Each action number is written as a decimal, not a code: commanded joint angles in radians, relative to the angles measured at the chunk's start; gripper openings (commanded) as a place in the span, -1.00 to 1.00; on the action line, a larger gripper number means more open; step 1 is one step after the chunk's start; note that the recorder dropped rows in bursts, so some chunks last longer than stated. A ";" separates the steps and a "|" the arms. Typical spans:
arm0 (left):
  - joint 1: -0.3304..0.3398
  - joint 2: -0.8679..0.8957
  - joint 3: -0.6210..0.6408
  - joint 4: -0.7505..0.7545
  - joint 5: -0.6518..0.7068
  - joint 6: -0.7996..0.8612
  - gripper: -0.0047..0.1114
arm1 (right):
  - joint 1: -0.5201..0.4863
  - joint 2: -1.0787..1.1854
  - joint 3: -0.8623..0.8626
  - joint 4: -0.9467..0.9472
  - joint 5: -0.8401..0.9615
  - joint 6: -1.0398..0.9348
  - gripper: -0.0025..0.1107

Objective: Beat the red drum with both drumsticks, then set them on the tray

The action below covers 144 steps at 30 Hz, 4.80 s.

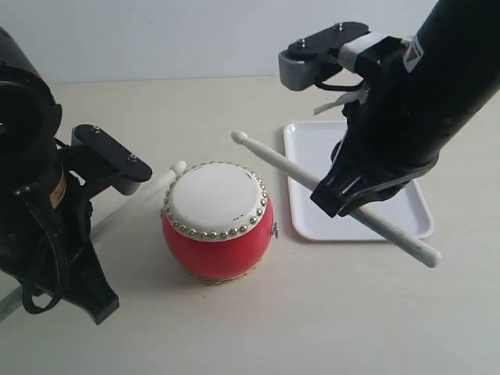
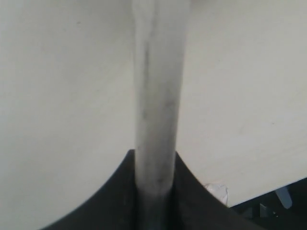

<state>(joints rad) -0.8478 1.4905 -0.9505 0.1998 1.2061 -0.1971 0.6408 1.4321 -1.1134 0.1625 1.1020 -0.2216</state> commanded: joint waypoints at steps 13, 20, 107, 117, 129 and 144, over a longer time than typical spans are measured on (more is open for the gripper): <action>-0.006 -0.002 -0.052 0.019 -0.025 -0.014 -0.92 | -0.001 0.260 -0.060 -0.010 0.029 -0.013 -0.96; -0.006 0.134 0.005 -0.069 -0.081 0.035 -0.92 | -0.001 0.083 -0.104 0.019 0.054 -0.011 -0.96; -0.006 -0.168 -0.075 -0.027 0.015 -0.002 -0.92 | 0.063 0.422 -0.081 0.038 0.119 0.006 -0.96; -0.006 -0.263 -0.075 -0.027 -0.022 -0.002 -0.92 | 0.063 0.224 -0.081 -0.002 0.119 0.008 -0.96; -0.006 -0.259 -0.023 -0.033 -0.257 -0.036 -0.92 | -0.001 0.009 -0.081 -0.244 0.119 0.185 -0.96; -0.006 -0.259 0.019 -0.038 -0.381 -0.069 -0.92 | -0.453 0.353 -0.231 0.069 0.077 0.014 -0.96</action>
<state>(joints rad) -0.8478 1.2361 -0.9343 0.1640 0.8773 -0.2500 0.2346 1.7054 -1.2784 0.1516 1.1911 -0.1741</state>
